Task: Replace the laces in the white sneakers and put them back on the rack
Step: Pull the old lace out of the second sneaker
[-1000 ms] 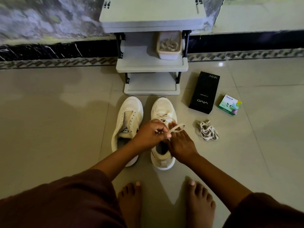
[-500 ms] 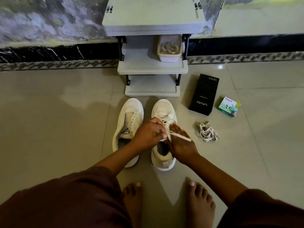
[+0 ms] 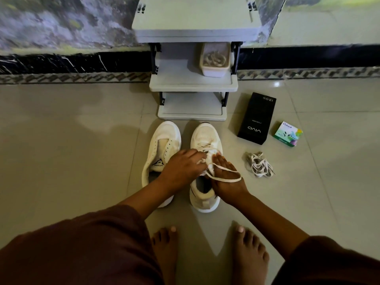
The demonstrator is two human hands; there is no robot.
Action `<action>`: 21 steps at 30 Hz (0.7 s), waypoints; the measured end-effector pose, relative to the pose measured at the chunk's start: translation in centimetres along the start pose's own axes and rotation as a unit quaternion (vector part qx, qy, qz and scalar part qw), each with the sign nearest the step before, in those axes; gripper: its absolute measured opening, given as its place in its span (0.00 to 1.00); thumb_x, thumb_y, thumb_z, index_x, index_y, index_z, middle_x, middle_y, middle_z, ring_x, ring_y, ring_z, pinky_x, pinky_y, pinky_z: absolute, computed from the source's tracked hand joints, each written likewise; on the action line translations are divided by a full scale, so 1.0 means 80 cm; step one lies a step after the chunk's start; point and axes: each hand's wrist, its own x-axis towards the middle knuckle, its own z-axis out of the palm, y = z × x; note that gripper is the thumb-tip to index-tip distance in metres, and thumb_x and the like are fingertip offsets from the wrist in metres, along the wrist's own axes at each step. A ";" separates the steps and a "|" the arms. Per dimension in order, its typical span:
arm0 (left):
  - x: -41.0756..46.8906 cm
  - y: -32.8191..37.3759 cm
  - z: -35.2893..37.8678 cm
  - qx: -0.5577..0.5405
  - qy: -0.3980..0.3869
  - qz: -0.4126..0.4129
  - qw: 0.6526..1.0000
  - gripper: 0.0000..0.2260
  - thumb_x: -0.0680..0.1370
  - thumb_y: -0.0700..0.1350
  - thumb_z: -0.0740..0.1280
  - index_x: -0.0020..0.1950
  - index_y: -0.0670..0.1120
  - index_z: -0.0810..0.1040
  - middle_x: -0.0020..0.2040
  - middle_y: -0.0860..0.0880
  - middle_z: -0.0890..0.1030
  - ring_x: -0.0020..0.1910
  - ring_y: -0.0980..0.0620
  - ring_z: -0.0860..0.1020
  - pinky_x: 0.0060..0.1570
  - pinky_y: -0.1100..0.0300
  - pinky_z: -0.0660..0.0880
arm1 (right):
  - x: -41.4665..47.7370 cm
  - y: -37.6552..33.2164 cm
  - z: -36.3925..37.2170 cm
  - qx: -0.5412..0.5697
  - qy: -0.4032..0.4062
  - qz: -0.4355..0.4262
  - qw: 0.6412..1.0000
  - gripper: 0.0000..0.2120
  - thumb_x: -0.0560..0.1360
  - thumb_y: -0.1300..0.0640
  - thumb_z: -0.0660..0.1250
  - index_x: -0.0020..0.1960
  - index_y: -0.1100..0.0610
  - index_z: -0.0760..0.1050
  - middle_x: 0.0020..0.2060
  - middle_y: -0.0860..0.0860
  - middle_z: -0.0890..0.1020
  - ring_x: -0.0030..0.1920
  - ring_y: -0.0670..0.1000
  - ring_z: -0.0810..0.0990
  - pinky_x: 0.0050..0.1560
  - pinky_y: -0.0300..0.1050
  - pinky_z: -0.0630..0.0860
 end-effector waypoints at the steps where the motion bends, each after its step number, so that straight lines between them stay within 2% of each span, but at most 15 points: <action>1: 0.000 0.002 0.002 0.001 -0.002 0.009 1.000 0.12 0.64 0.44 0.79 0.46 0.46 0.84 0.50 0.45 0.83 0.47 0.45 0.82 0.43 0.55 0.78 | 0.002 0.005 0.006 -0.008 -0.010 0.006 1.000 0.38 0.81 0.41 0.38 0.62 0.68 0.75 0.59 0.66 0.78 0.57 0.64 0.79 0.52 0.60 0.78; 2: 0.000 0.005 0.003 -0.016 0.001 0.002 1.000 0.10 0.66 0.43 0.77 0.46 0.45 0.83 0.49 0.46 0.83 0.48 0.46 0.81 0.45 0.55 0.77 | 0.001 0.005 0.006 -0.020 -0.008 0.004 1.000 0.39 0.81 0.40 0.37 0.62 0.68 0.75 0.59 0.65 0.78 0.57 0.63 0.79 0.51 0.59 0.78; 4: 0.002 0.011 -0.001 -0.146 0.015 -0.076 0.986 0.06 0.72 0.42 0.72 0.47 0.44 0.83 0.50 0.47 0.81 0.52 0.47 0.78 0.51 0.56 0.73 | -0.003 -0.004 -0.008 -0.024 0.006 0.001 1.000 0.41 0.79 0.37 0.34 0.68 0.66 0.69 0.66 0.64 0.72 0.65 0.61 0.73 0.63 0.54 0.72; 5: 0.004 0.011 -0.006 -0.252 0.017 -0.134 0.958 0.05 0.73 0.42 0.71 0.47 0.43 0.83 0.50 0.47 0.80 0.52 0.48 0.77 0.53 0.57 0.71 | -0.004 -0.005 -0.011 -0.019 0.007 -0.004 1.000 0.39 0.78 0.37 0.35 0.73 0.63 0.62 0.71 0.61 0.65 0.71 0.59 0.66 0.70 0.50 0.63; 6: 0.008 0.011 -0.014 -0.363 0.011 -0.181 0.914 0.04 0.73 0.41 0.71 0.46 0.42 0.83 0.49 0.47 0.79 0.51 0.49 0.77 0.53 0.58 0.72 | -0.004 -0.003 -0.010 -0.022 0.013 -0.005 1.000 0.35 0.79 0.37 0.40 0.76 0.60 0.55 0.75 0.58 0.58 0.75 0.56 0.58 0.72 0.47 0.57; 7: 0.011 0.011 -0.022 -0.445 0.004 -0.209 0.871 0.03 0.73 0.39 0.71 0.45 0.41 0.83 0.48 0.47 0.79 0.49 0.50 0.78 0.53 0.59 0.73 | -0.004 -0.002 -0.009 -0.010 0.018 0.002 1.000 0.31 0.80 0.40 0.46 0.77 0.57 0.51 0.76 0.55 0.55 0.75 0.55 0.55 0.73 0.47 0.56; 9: 0.013 0.011 -0.030 -0.525 0.007 -0.232 0.819 0.02 0.73 0.37 0.71 0.45 0.41 0.82 0.45 0.48 0.80 0.47 0.53 0.79 0.52 0.63 0.75 | -0.001 0.001 -0.003 0.007 0.047 0.010 0.999 0.31 0.79 0.42 0.54 0.77 0.55 0.52 0.75 0.55 0.58 0.74 0.57 0.58 0.71 0.49 0.61; 12: 0.009 0.013 -0.031 -0.572 -0.004 -0.265 0.776 0.03 0.74 0.38 0.69 0.46 0.42 0.81 0.43 0.53 0.81 0.45 0.61 0.79 0.51 0.66 0.75 | 0.002 0.000 0.000 -0.017 0.031 0.008 0.999 0.32 0.80 0.42 0.52 0.77 0.56 0.49 0.76 0.55 0.53 0.76 0.55 0.53 0.74 0.48 0.55; 13: 0.007 0.011 -0.030 -0.558 -0.008 -0.262 0.787 0.03 0.74 0.39 0.70 0.47 0.44 0.82 0.45 0.53 0.81 0.47 0.60 0.78 0.52 0.64 0.74 | 0.001 0.001 0.000 -0.023 0.030 0.007 0.999 0.31 0.80 0.42 0.52 0.77 0.56 0.49 0.76 0.55 0.53 0.76 0.55 0.52 0.74 0.47 0.54; 14: 0.007 0.007 -0.027 -0.504 -0.015 -0.245 0.828 0.05 0.74 0.41 0.71 0.49 0.46 0.82 0.49 0.52 0.81 0.51 0.58 0.77 0.55 0.61 0.73 | 0.001 0.003 0.001 -0.019 0.038 0.005 0.999 0.31 0.80 0.43 0.52 0.77 0.57 0.50 0.76 0.55 0.53 0.76 0.55 0.53 0.73 0.46 0.53; 16: 0.006 -0.001 -0.018 -0.273 -0.075 -0.179 0.942 0.12 0.74 0.47 0.70 0.58 0.50 0.80 0.62 0.51 0.75 0.61 0.53 0.72 0.61 0.57 0.68 | -0.003 0.000 -0.003 -0.017 0.035 0.004 0.999 0.32 0.80 0.41 0.49 0.77 0.57 0.49 0.77 0.55 0.52 0.76 0.54 0.52 0.73 0.45 0.53; 17: 0.004 -0.002 -0.014 -0.168 -0.093 -0.152 0.970 0.15 0.75 0.49 0.68 0.62 0.51 0.78 0.66 0.51 0.73 0.65 0.52 0.69 0.62 0.57 0.66 | -0.004 -0.001 -0.003 -0.022 0.026 0.002 0.999 0.34 0.79 0.38 0.44 0.77 0.57 0.46 0.77 0.55 0.50 0.76 0.54 0.50 0.73 0.44 0.51; 19: 0.001 0.001 -0.011 -0.083 -0.067 -0.120 0.987 0.14 0.75 0.48 0.68 0.61 0.51 0.79 0.64 0.50 0.75 0.62 0.49 0.73 0.57 0.57 0.69 | -0.004 -0.001 -0.003 -0.028 0.018 0.003 0.999 0.39 0.74 0.34 0.38 0.77 0.57 0.43 0.77 0.54 0.46 0.77 0.52 0.47 0.74 0.43 0.48; 21: -0.002 0.002 -0.003 -0.053 -0.023 -0.074 0.996 0.11 0.69 0.44 0.75 0.50 0.48 0.83 0.54 0.46 0.82 0.51 0.46 0.80 0.46 0.56 0.76 | -0.003 -0.003 -0.004 -0.025 0.017 0.010 0.999 0.35 0.79 0.37 0.43 0.77 0.57 0.42 0.77 0.54 0.45 0.77 0.51 0.45 0.74 0.42 0.46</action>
